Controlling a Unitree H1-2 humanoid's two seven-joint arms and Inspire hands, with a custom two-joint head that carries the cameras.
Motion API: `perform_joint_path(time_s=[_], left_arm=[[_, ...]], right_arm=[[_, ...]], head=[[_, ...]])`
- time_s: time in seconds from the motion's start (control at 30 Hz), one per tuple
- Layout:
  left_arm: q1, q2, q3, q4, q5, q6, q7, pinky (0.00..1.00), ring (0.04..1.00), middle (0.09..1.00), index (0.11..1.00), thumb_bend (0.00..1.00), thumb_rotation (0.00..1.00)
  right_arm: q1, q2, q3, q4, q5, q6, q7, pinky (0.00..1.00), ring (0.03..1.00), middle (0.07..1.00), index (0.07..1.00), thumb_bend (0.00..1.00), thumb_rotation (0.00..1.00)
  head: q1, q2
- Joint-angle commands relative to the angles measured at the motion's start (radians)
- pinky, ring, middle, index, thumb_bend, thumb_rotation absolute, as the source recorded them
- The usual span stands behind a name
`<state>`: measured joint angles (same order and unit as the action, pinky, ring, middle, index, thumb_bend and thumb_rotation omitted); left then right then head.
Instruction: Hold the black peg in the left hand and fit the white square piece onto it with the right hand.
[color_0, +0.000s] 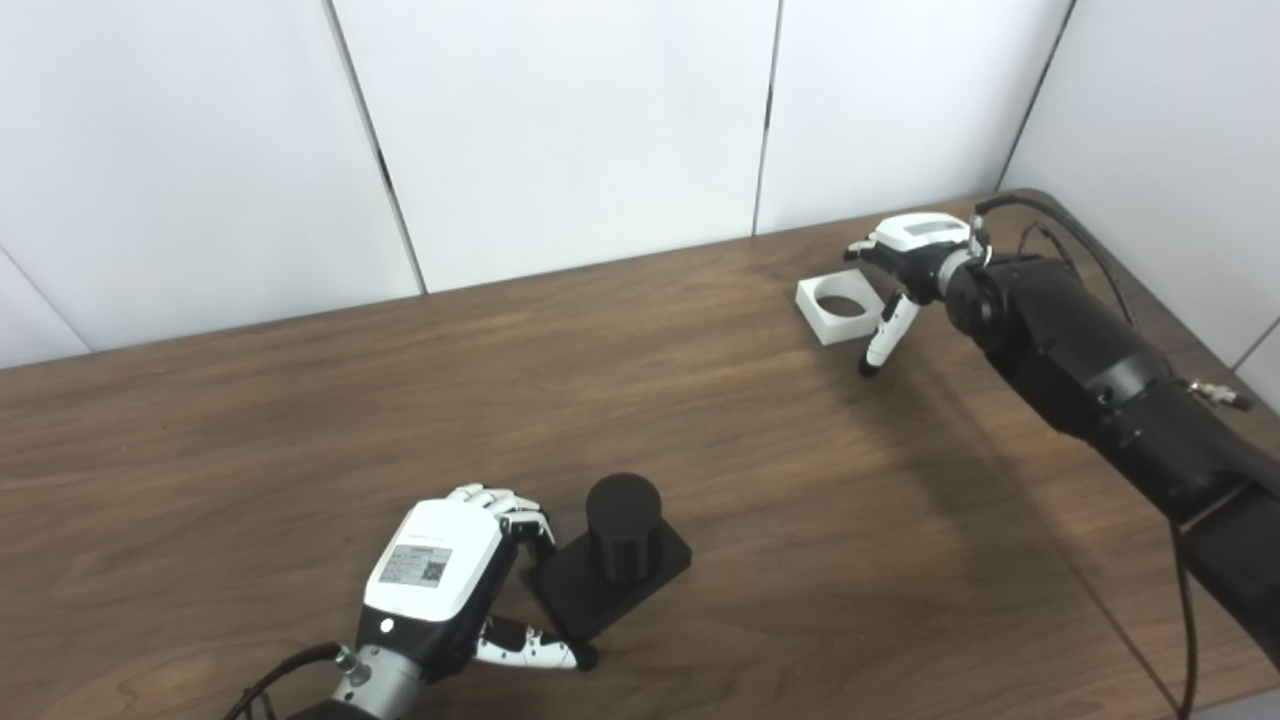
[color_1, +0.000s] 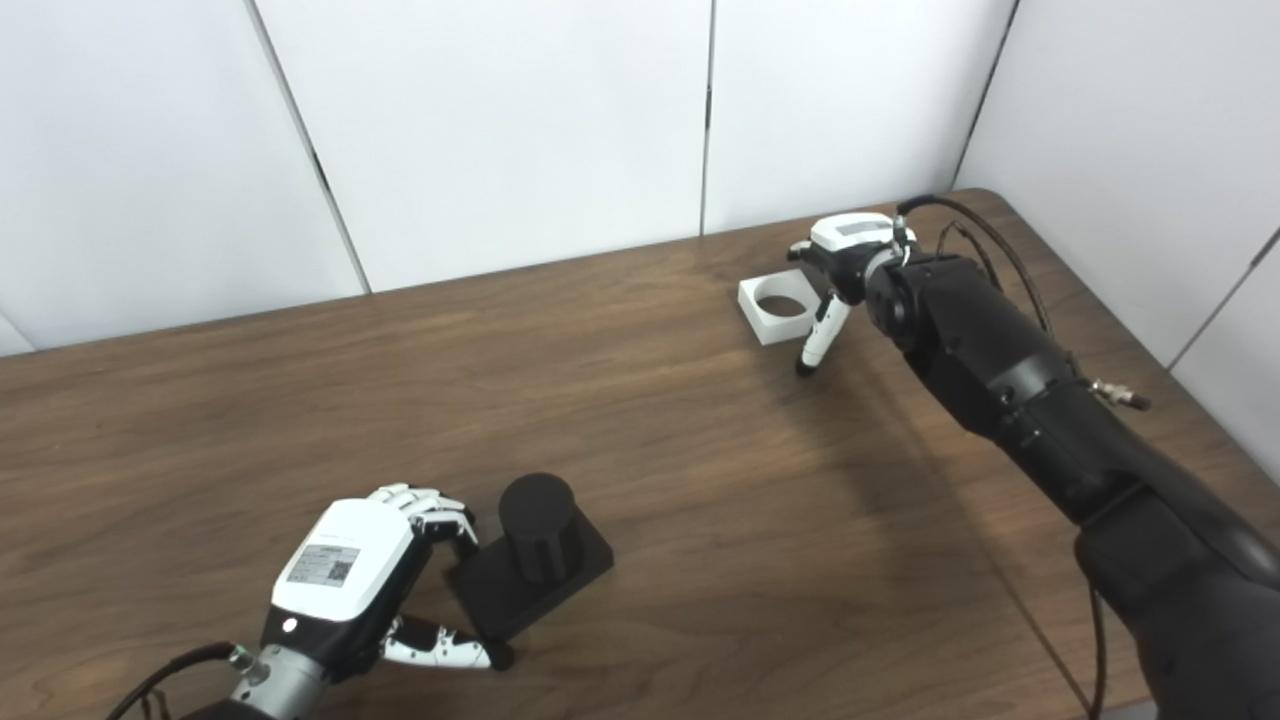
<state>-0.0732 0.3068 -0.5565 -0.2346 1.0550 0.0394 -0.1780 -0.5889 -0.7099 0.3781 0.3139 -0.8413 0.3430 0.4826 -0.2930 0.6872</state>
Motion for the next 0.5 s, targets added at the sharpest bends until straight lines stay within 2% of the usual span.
perform_joint_path(time_s=[0.0, 0.47], left_arm=[[0.033, 0.002, -0.049, 0.03, 0.058, 0.0, -0.084, 0.85, 0.802, 0.744, 0.489, 0.52, 0.06], [0.042, -0.008, -0.048, 0.019, 0.073, 0.005, -0.098, 0.85, 0.804, 0.748, 0.489, 0.52, 0.06]], right_arm=[[-0.028, -0.002, 0.0, -0.007, -0.004, -0.02, -0.012, 1.0, 1.0, 0.983, 0.919, 0.76, 0.36], [-0.016, 0.019, -0.004, -0.006, 0.005, -0.041, -0.031, 1.0, 1.0, 0.967, 0.905, 0.76, 0.3]], head=[[0.001, 0.001], [0.008, 0.009]])
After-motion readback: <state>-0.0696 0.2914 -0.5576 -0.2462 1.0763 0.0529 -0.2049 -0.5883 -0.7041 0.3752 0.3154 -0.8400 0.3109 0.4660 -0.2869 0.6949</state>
